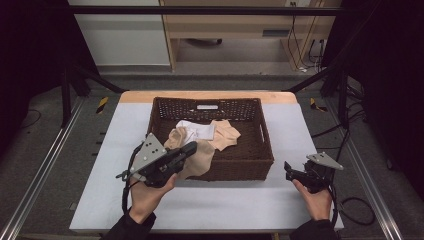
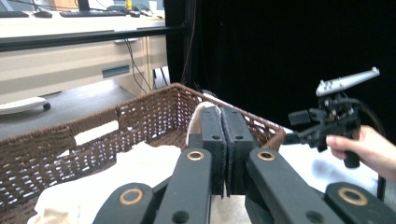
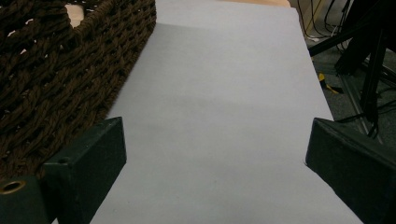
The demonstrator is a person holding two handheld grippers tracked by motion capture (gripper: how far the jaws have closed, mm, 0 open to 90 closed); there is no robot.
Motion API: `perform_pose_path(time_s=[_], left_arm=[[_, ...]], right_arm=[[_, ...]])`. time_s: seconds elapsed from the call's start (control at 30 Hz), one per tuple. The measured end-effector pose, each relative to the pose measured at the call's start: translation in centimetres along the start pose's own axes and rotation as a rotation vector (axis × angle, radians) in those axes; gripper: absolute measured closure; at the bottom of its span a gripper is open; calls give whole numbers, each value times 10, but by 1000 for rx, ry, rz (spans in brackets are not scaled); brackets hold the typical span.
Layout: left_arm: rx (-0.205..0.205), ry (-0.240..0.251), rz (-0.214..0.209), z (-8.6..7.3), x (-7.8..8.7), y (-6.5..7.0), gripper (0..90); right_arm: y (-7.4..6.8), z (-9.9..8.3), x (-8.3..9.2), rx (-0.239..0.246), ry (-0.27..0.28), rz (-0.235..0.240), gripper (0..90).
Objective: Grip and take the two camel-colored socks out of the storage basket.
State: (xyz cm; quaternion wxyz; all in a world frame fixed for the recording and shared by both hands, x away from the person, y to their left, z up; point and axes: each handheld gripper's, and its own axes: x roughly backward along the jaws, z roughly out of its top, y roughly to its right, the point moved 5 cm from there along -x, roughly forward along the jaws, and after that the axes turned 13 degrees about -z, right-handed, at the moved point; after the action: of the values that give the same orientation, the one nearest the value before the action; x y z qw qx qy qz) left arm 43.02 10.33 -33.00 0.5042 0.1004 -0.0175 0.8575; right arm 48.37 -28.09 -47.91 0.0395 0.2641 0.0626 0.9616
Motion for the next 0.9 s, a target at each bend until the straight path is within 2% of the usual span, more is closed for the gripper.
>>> perform_pose_path(time_s=[0.13, 0.27, 0.43, 0.47, 0.5, 0.57, 0.63, 0.67, 0.77, 0.8, 0.9], left_arm=[[0, -24, -9, -10, -2, 4, 883], [18, -75, -33, -32, -7, 11, 883], [28, -115, -53, -48, -10, 18, 884], [26, -145, -59, -57, -13, 21, 883], [26, -145, -59, -57, -13, 21, 883], [30, -192, -67, -72, -17, 23, 883], [34, -207, -72, -77, -19, 24, 883], [36, -237, -76, -86, -23, 24, 883], [45, -271, -87, -100, -29, 25, 883], [45, -271, -87, -100, -29, 25, 883], [41, -312, -73, -115, -35, 23, 883]], right_arm=[[0, -1, 0, -3, -6, 1, 54], [0, 0, 1, -4, -1, 1, 54], [0, -1, 0, -2, -7, 2, 54], [0, -1, 0, -1, -7, 2, 54], [0, -1, 0, -1, -7, 2, 54], [0, 0, 1, -5, -1, 1, 54], [0, 0, 1, -5, 0, 1, 54], [0, -1, 0, 2, -3, 2, 54], [-1, -1, 0, 0, -9, 4, 54], [-1, -1, 0, 0, -9, 4, 54], [-2, -1, 1, 2, -1, 8, 55]])
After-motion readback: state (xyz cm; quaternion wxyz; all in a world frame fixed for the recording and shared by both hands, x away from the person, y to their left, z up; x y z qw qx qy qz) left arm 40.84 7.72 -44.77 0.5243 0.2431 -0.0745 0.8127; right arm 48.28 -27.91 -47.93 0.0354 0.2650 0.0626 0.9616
